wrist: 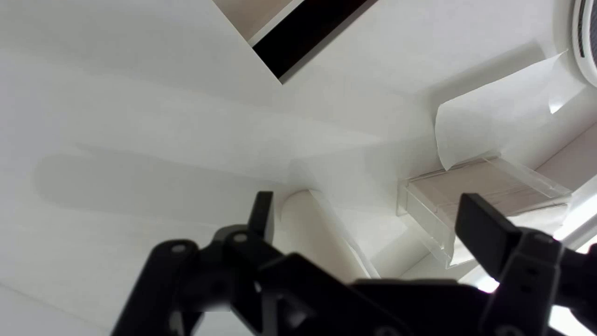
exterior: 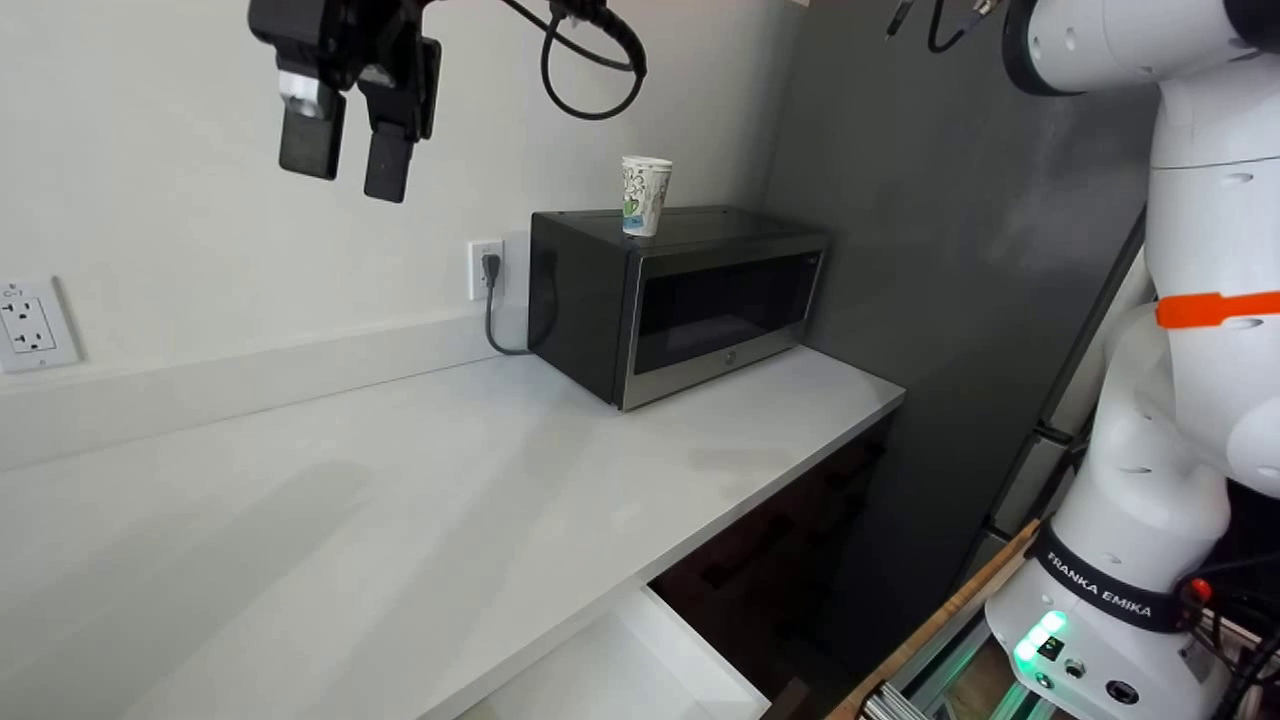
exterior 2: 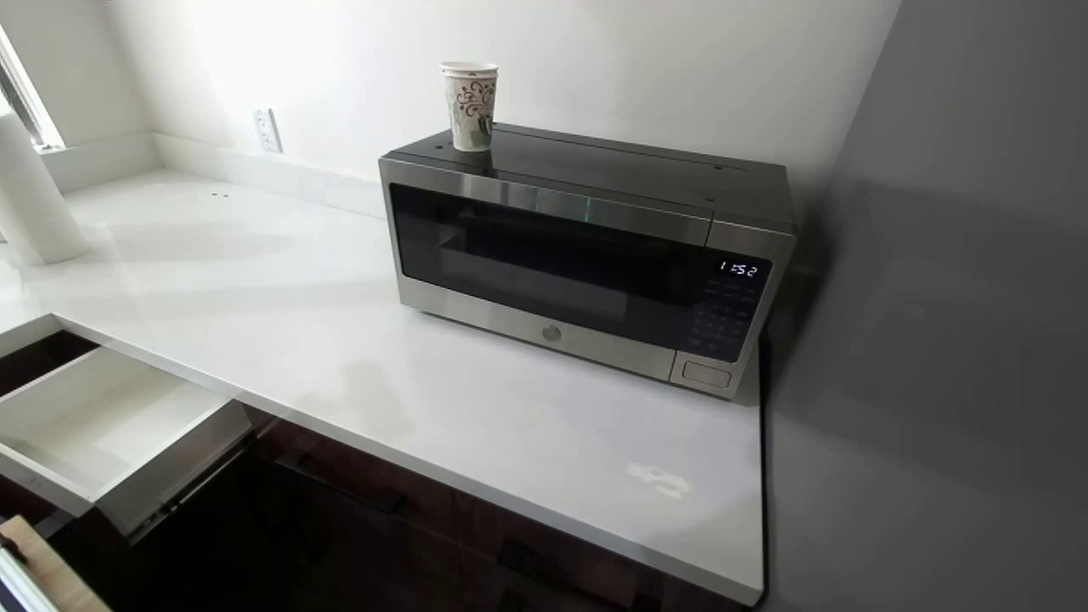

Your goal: Put the paper roll on the microwave

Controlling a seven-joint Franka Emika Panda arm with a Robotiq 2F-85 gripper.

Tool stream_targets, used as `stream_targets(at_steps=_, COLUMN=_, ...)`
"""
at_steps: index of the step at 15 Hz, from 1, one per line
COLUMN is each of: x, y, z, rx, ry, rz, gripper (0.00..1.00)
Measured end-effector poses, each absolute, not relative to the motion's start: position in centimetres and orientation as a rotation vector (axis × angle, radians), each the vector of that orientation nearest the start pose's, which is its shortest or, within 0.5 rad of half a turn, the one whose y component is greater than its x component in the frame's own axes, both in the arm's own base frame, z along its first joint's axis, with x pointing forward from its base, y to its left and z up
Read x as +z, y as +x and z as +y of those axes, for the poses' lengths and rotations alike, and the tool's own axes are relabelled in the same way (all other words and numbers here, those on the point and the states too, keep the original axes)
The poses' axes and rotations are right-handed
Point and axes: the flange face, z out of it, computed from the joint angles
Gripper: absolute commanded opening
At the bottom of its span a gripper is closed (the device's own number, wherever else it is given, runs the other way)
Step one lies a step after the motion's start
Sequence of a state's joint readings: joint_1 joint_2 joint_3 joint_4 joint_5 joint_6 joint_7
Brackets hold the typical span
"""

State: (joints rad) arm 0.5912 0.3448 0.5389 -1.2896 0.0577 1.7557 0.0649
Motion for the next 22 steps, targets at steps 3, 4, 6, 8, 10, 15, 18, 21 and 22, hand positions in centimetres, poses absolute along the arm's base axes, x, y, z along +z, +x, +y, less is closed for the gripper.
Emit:
stream_targets(at_steps=3, x=59.5, y=33.7, z=57.1, rx=-0.016, ry=-2.491, rz=-1.398, gripper=1.0)
stream_targets(at_steps=4, x=59.3, y=33.7, z=57.5, rx=-0.017, ry=-2.488, rz=-1.404, gripper=1.0)
stream_targets(at_steps=6, x=57.8, y=33.7, z=59.6, rx=-0.021, ry=-2.486, rz=-1.437, gripper=1.0)
stream_targets(at_steps=8, x=55.4, y=33.3, z=62.6, rx=-0.053, ry=-2.493, rz=-1.512, gripper=1.0)
stream_targets(at_steps=10, x=53.0, y=32.8, z=65.5, rx=-0.127, ry=-2.51, rz=-1.607, gripper=1.0)
stream_targets(at_steps=15, x=50.2, y=31.0, z=70.6, rx=-0.359, ry=-2.503, rz=-1.775, gripper=1.0)
stream_targets(at_steps=18, x=50.3, y=31.3, z=70.4, rx=-0.361, ry=-2.509, rz=-1.767, gripper=1.0)
stream_targets(at_steps=21, x=50.6, y=31.8, z=70.5, rx=-0.401, ry=-2.523, rz=-1.701, gripper=1.0)
stream_targets(at_steps=22, x=50.5, y=32.0, z=71.1, rx=-0.447, ry=-2.526, rz=-1.642, gripper=1.0)
